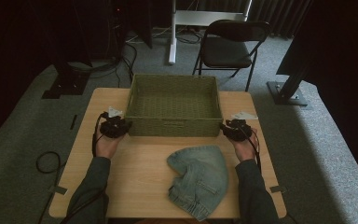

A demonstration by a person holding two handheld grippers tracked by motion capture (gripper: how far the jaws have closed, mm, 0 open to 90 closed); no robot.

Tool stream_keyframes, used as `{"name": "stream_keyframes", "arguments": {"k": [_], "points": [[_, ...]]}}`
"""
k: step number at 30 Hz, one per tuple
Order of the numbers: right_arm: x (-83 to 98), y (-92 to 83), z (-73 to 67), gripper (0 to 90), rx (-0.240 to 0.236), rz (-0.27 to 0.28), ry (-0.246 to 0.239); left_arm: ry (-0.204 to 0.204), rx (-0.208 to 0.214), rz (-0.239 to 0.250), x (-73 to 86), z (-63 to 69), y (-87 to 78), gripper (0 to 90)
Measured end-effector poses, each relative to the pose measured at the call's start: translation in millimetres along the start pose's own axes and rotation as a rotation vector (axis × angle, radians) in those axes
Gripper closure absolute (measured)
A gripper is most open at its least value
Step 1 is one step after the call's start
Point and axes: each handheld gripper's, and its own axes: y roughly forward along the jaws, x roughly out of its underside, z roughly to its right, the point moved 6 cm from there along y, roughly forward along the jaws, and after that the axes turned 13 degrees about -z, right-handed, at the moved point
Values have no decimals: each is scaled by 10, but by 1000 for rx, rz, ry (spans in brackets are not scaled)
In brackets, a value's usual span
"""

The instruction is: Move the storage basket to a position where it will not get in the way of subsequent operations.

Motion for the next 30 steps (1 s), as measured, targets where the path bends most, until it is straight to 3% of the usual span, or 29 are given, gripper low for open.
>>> {"name": "stream_keyframes", "arguments": {"k": [10,17,23,30], "points": [[-138,105,113,646,21,-21,-1,5,-12,-26,-182,-25,115,661],[-249,187,189,655,40,-40,16,-24,-18,-39,-313,-56,207,657],[-307,239,225,651,31,-44,39,-62,-5,-43,-377,-108,261,630],[-293,252,241,618,21,-54,54,-49,-10,-67,-368,-123,247,590]]}}
